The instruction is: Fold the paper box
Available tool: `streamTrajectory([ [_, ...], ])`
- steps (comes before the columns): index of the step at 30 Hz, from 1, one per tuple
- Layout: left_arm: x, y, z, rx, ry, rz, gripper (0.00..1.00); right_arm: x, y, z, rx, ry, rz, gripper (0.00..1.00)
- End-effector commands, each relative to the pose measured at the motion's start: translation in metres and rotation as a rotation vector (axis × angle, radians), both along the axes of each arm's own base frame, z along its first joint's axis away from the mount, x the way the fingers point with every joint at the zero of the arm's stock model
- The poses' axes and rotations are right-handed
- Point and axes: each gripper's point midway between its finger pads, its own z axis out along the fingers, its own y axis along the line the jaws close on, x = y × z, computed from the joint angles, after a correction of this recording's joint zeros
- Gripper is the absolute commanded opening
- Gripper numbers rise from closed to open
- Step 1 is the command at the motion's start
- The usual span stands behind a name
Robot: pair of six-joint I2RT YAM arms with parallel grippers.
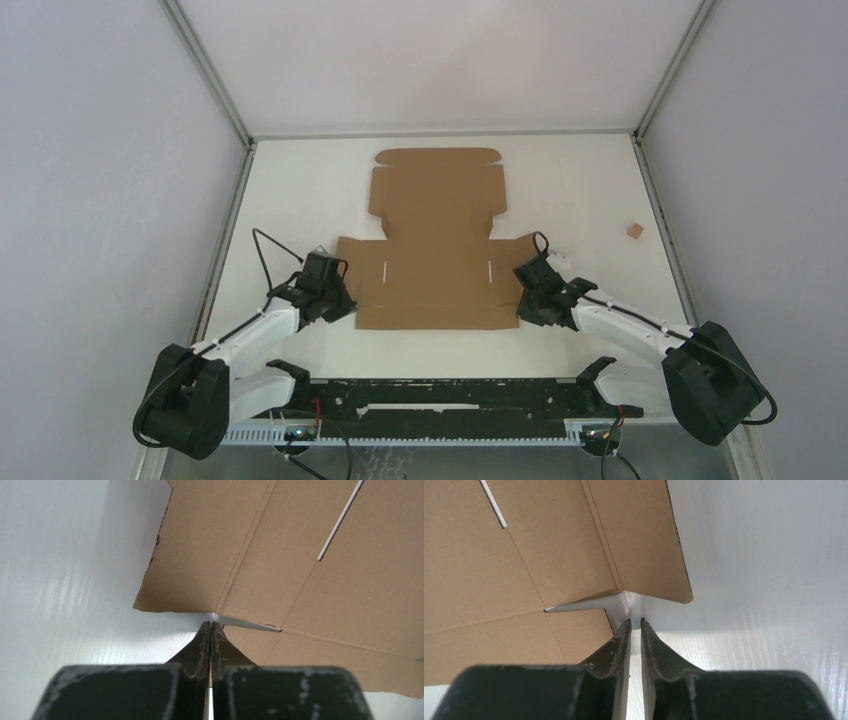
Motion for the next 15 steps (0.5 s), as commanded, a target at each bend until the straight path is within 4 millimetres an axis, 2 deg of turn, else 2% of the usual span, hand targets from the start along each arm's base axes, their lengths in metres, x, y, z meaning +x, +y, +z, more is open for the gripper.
streamTrajectory([
  [1,-0.050,0.015,-0.025,0.064,0.160,-0.044,0.00,0.002,0.008,0.000,0.021,-0.008,0.003,0.21],
  [10,-0.055,0.017,-0.025,0.077,0.177,-0.019,0.00,0.002,0.010,-0.002,0.024,-0.006,0.011,0.21],
  [15,-0.054,0.017,-0.012,0.058,0.124,0.015,0.00,0.003,0.011,-0.001,0.030,-0.008,0.014,0.21],
])
